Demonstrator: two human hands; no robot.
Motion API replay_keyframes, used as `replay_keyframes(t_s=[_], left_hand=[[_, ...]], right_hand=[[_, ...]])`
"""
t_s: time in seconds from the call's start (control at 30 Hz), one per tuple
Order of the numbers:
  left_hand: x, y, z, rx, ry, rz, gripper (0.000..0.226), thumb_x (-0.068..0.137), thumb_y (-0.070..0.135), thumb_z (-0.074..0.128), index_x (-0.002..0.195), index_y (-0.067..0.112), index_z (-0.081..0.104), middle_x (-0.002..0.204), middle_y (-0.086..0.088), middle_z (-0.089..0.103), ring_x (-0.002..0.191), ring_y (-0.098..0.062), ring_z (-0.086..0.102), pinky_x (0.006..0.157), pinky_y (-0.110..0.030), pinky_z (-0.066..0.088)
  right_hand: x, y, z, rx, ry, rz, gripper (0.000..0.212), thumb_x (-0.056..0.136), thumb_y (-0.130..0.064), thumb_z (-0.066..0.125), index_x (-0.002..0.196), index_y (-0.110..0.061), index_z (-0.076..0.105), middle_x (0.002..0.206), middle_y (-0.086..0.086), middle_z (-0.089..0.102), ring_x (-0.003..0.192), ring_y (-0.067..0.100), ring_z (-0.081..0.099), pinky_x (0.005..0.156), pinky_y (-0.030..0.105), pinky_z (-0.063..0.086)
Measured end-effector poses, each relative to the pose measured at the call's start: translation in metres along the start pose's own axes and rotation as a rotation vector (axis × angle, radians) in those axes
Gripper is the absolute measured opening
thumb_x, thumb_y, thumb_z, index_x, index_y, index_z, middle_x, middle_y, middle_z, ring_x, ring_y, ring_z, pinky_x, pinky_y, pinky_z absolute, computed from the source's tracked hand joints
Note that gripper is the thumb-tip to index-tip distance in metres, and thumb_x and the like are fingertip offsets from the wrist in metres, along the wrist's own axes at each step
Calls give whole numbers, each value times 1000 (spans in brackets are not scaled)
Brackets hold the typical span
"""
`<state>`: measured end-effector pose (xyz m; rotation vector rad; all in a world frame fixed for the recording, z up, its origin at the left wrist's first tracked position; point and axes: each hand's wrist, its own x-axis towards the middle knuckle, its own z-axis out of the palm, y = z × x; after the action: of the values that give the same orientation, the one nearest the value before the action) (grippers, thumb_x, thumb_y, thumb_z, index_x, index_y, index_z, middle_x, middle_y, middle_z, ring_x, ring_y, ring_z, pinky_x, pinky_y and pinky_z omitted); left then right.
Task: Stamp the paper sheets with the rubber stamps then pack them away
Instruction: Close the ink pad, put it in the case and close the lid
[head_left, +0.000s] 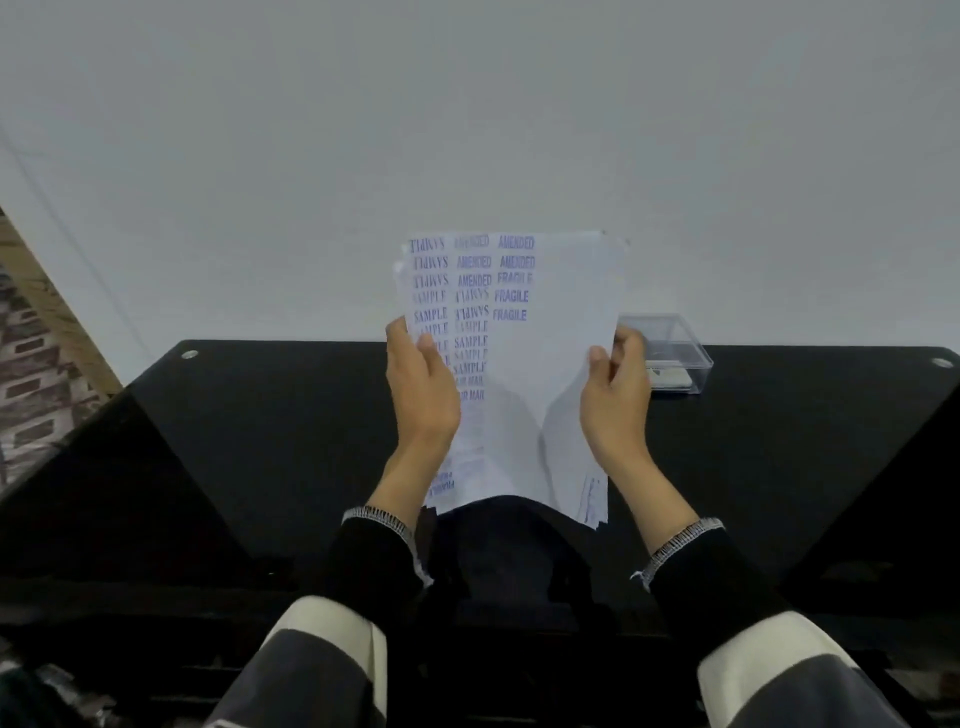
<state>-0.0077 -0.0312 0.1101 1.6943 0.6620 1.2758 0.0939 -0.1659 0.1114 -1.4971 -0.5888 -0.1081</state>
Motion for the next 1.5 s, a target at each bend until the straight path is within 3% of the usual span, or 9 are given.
replay_keyframes(t_s=[0.2,0.37,0.57,0.67,0.8,1.0,1.13,1.27,1.5], left_hand=[[-22,-36,10,14,-90,-32,24,105,20,28,125,14,40,121,-2,56,107,-11,58,85,-23,51],[-34,-72,12,173,-239,-188,19,102,12,29,116,21,38,122,-1,51,102,-9,54,74,-16,47],[-19,-103,1,336,-232,-341,28,99,6,38,125,13,44,120,-5,51,103,-17,53,82,-31,49],[-19,-119,2,497,-303,-414,20,99,6,36,113,12,50,115,-9,49,93,-19,54,65,-27,48],[-15,-131,9,599,-274,-441,14,97,5,39,102,9,52,109,-10,50,87,-21,56,75,-36,53],[10,-138,30,671,-258,-429,50,99,5,40,148,4,29,127,-15,44,107,-27,54,88,-38,52],[27,-146,46,701,-270,-415,51,98,4,41,148,3,27,130,-16,42,111,-27,52,91,-36,50],[36,-153,58,724,-264,-411,59,98,4,42,151,3,17,138,-16,37,119,-28,47,93,-34,45],[38,-159,64,904,-288,-365,58,97,9,44,150,4,21,141,-14,38,122,-32,40,96,-37,41]], right_hand=[[-18,34,7,-47,-59,57,21,102,-9,29,120,-11,39,99,-3,57,80,2,54,71,17,42],[-26,69,3,-285,-268,209,40,97,2,32,135,-11,35,124,2,47,107,10,44,91,23,35],[-18,89,-1,-385,-337,433,38,96,-3,46,133,-9,42,115,10,57,95,15,50,79,24,40],[-21,101,3,-455,-376,439,36,95,-4,50,131,-8,49,103,4,58,89,12,51,77,22,40],[-15,114,9,-492,-349,398,33,95,-6,52,128,-7,54,96,3,59,82,11,52,72,16,41],[6,134,12,-549,-228,315,41,95,-15,54,135,-6,48,120,11,56,97,14,53,84,21,42],[12,146,6,-574,-159,268,34,95,-12,52,128,-6,54,118,10,59,106,18,57,89,24,44],[17,152,0,-525,-132,265,29,96,-11,51,123,-7,57,111,8,63,98,13,58,81,20,43],[19,158,-4,-536,-117,207,23,95,-7,52,115,-7,62,108,6,63,93,9,56,79,17,41]])
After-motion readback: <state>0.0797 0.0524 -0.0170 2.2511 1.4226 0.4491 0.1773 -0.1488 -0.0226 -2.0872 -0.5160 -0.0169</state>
